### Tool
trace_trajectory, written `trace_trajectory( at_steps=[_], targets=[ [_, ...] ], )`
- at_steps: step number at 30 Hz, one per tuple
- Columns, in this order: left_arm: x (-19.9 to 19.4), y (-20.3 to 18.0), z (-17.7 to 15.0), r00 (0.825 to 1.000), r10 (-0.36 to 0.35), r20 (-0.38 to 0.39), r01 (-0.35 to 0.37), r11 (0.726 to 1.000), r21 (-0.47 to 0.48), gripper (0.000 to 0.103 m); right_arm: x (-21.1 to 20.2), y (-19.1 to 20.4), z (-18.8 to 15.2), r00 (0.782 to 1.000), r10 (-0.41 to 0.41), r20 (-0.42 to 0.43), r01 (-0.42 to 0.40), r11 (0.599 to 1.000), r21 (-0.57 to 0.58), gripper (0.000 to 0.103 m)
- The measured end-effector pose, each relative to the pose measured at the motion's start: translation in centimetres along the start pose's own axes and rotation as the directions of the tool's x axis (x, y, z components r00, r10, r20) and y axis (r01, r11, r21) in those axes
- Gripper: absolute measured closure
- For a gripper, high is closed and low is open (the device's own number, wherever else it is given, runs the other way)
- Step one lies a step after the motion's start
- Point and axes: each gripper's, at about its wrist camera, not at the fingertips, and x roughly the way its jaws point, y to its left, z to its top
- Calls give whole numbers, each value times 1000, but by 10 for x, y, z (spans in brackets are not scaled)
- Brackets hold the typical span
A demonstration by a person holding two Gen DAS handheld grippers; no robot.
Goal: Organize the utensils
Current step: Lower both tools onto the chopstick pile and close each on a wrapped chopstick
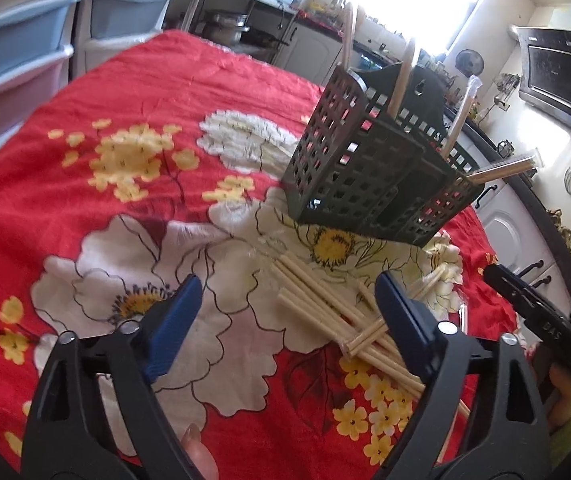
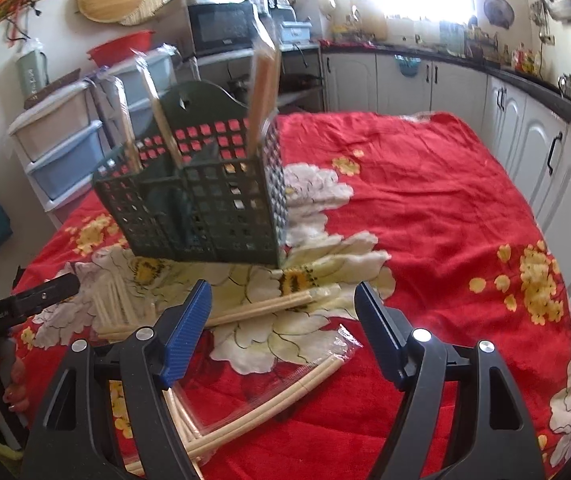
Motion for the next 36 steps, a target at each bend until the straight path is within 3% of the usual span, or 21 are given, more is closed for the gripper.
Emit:
trace_trajectory(
  at_steps=[10, 18, 22, 27, 36],
  targets=[
    [13, 17, -5, 993, -89, -77, 79, 990, -118, 50, 36, -5, 1, 990, 61, -125, -47, 993, 109, 46],
    [20, 28, -7, 981, -168, -100, 144, 967, -212, 60, 70, -19, 1, 961, 168, -221, -101, 953, 285, 58],
    [24, 33, -6, 977, -188, -105, 159, 958, -239, 66, 77, -21, 4, 959, 184, -215, -107, 939, 326, 60],
    [29, 34, -4, 973, -203, -108, 171, 952, -255, 72, 84, -30, 6, 957, 204, -207, -110, 914, 391, 75],
    [34, 43, -2, 968, -223, -117, 181, 939, -291, 88, 84, -46, 3, 951, 265, -157, -157, 856, 492, 86]
  ],
)
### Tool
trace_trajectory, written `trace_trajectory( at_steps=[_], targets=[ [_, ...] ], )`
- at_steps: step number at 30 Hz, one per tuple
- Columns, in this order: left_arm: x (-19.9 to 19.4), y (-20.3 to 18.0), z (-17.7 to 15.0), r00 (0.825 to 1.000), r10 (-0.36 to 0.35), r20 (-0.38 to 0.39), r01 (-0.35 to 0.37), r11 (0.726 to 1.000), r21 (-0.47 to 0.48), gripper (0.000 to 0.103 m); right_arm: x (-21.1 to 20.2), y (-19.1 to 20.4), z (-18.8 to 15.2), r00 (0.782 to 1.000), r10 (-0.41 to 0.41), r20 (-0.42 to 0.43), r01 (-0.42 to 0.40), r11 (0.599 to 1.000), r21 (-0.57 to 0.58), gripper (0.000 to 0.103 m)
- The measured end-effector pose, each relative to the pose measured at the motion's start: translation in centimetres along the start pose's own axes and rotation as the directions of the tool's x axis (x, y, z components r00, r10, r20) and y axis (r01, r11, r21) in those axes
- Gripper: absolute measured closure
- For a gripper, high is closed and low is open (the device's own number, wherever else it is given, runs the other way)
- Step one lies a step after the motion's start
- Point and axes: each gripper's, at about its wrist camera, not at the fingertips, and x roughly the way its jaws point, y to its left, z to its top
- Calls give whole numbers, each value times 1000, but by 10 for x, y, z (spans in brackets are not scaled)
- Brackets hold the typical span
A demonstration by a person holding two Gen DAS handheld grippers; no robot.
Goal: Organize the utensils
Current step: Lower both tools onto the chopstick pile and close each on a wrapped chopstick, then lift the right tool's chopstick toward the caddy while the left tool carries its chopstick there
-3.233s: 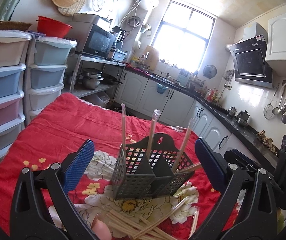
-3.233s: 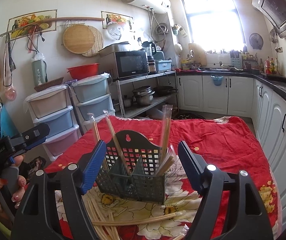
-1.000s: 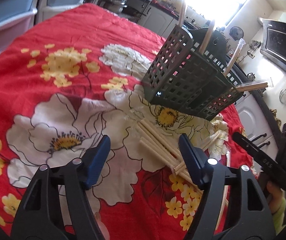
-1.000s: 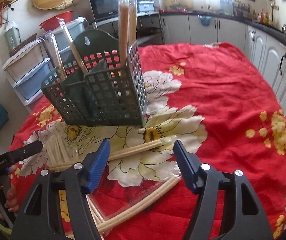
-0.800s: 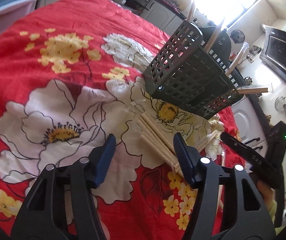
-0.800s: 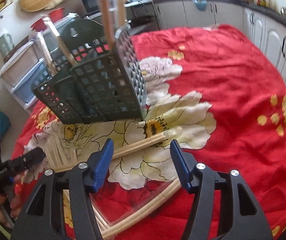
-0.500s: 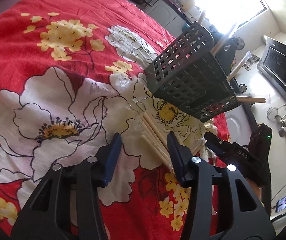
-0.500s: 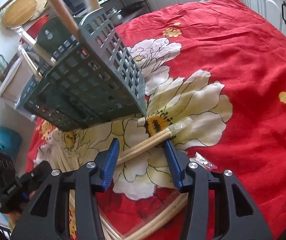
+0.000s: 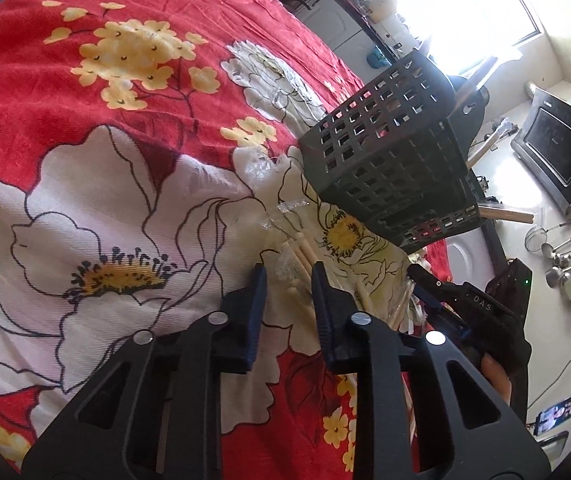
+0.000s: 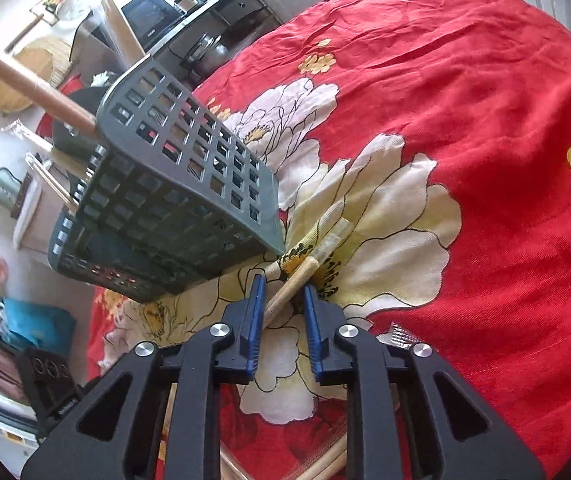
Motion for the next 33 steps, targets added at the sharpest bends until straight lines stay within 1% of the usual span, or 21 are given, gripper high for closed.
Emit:
trace_trajectory(
  at_steps=[6, 9, 16, 23, 30, 33],
  targets=[
    [-5, 6, -2, 999, -38, -9, 38, 999, -24, 96, -13, 3, -2, 998, 55, 29, -55, 998, -1, 91],
    [-10, 6, -2, 998, -58, -1, 58, 998, -30, 97, -21, 7, -6, 996, 83, 39, -83, 996, -16, 93],
    [-29, -5, 0, 996, -81, 47, 81, 997, 0, 98, -38, 26, -15, 990, 125, 64, -119, 989, -89, 95],
    [-52, -16, 5, 989, -79, 122, 74, 996, 44, 99, -49, 49, -20, 984, 165, 73, -152, 976, -159, 96],
    [-77, -29, 11, 979, -85, 184, 70, 994, 84, 99, -62, 77, -28, 978, 186, 91, -156, 951, -265, 97],
    [-83, -34, 11, 976, -90, 197, 72, 992, 100, 99, -68, 89, -32, 976, 191, 102, -150, 937, -316, 97]
  ],
)
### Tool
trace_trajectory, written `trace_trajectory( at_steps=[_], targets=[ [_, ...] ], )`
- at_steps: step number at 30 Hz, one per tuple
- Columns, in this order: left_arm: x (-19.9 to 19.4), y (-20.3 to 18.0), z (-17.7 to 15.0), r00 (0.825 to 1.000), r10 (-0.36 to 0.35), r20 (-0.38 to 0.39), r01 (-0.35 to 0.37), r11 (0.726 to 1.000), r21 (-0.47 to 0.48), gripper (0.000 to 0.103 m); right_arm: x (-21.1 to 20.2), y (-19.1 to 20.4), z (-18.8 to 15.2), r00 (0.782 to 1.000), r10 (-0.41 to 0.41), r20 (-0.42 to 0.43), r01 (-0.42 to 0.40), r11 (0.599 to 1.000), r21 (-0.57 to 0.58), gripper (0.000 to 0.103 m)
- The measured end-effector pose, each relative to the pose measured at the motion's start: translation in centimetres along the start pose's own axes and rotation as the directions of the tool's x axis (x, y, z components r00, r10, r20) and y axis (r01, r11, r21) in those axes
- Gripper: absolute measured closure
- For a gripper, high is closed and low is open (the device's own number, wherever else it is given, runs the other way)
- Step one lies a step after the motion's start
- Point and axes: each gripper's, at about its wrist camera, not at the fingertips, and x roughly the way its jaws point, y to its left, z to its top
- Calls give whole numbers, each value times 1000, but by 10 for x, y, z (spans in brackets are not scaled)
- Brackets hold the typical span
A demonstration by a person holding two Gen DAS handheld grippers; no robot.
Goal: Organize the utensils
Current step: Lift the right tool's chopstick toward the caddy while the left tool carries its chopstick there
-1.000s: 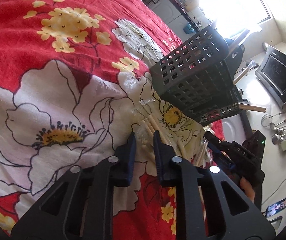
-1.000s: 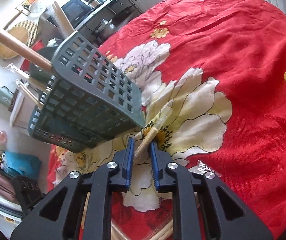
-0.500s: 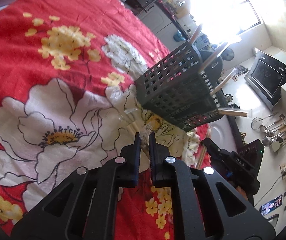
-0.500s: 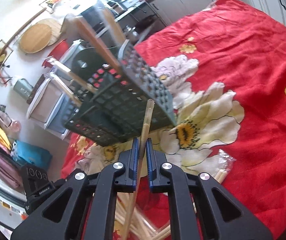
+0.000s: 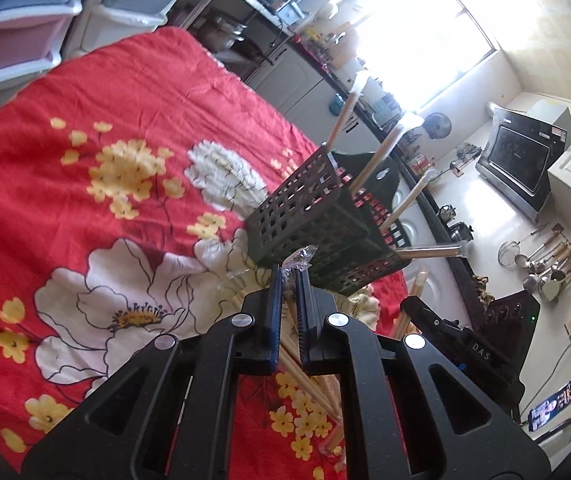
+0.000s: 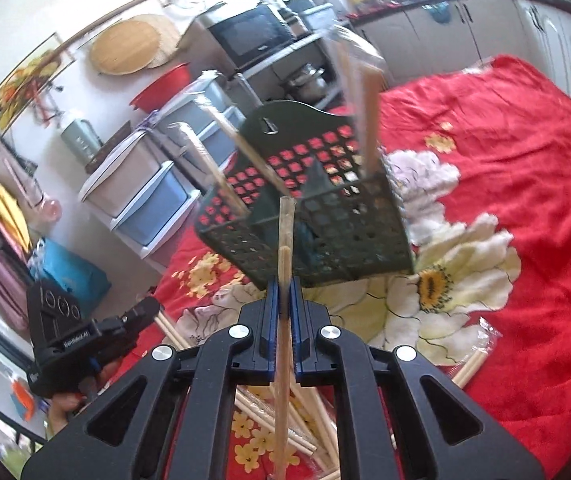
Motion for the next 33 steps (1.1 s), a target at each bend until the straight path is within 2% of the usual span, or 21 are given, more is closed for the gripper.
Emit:
trace_trajectory(
  at_steps=[16, 33],
  targets=[
    [-18, -44, 9, 997, -61, 52, 55, 993, 105, 100, -18, 45, 8, 997, 20, 71, -7, 984, -178, 97],
    [-18, -85, 15, 990, -129, 63, 115, 975, 188, 100, -35, 59, 14, 990, 28, 135, 4, 973, -229, 97]
  ],
)
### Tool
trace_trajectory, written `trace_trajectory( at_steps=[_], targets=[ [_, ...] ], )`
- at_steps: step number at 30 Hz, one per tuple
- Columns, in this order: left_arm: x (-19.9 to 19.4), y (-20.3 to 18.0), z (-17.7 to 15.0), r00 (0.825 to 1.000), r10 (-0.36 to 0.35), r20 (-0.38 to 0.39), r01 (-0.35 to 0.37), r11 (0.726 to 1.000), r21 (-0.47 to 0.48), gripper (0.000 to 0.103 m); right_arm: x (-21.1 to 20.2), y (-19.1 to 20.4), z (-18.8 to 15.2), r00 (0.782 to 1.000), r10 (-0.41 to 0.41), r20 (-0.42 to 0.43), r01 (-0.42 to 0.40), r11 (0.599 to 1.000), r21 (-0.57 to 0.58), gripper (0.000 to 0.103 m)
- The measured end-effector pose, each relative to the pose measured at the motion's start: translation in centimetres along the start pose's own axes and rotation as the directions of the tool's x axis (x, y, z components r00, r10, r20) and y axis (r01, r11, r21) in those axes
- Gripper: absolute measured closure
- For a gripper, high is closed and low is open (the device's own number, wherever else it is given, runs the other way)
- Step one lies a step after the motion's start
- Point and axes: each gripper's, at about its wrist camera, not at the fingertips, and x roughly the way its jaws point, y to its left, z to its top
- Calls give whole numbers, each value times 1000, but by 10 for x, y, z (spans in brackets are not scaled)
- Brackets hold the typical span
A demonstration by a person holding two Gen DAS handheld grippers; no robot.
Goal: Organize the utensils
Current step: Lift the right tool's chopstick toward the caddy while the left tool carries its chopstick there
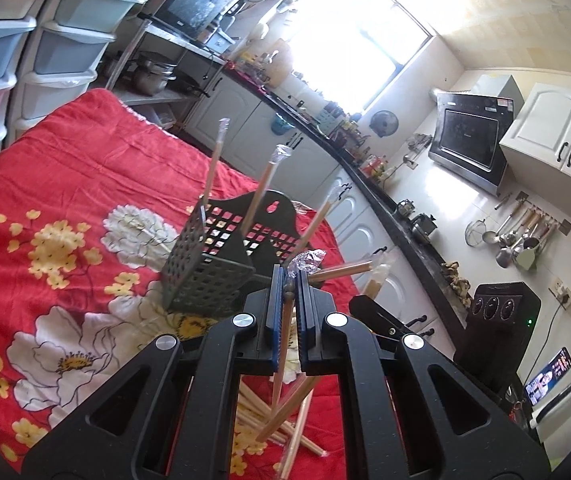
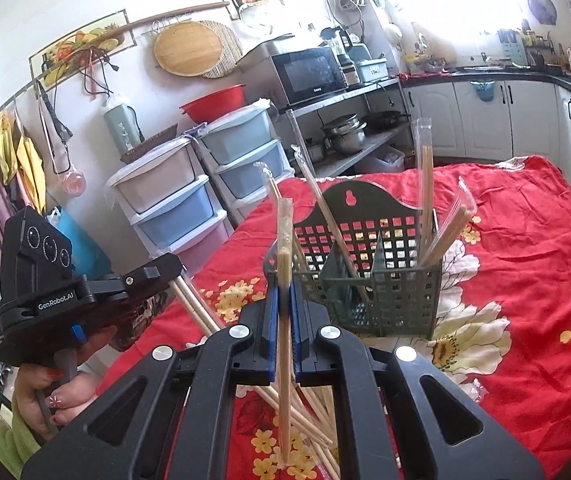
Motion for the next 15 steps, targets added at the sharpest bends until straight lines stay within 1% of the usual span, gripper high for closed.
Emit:
trace_trajectory(
  at_steps=[15],
  targets=[
    [4, -27, 18, 998, -40, 38, 39, 998, 49, 100, -19, -3, 16, 997, -15, 81, 16, 1000, -9, 97]
  ],
)
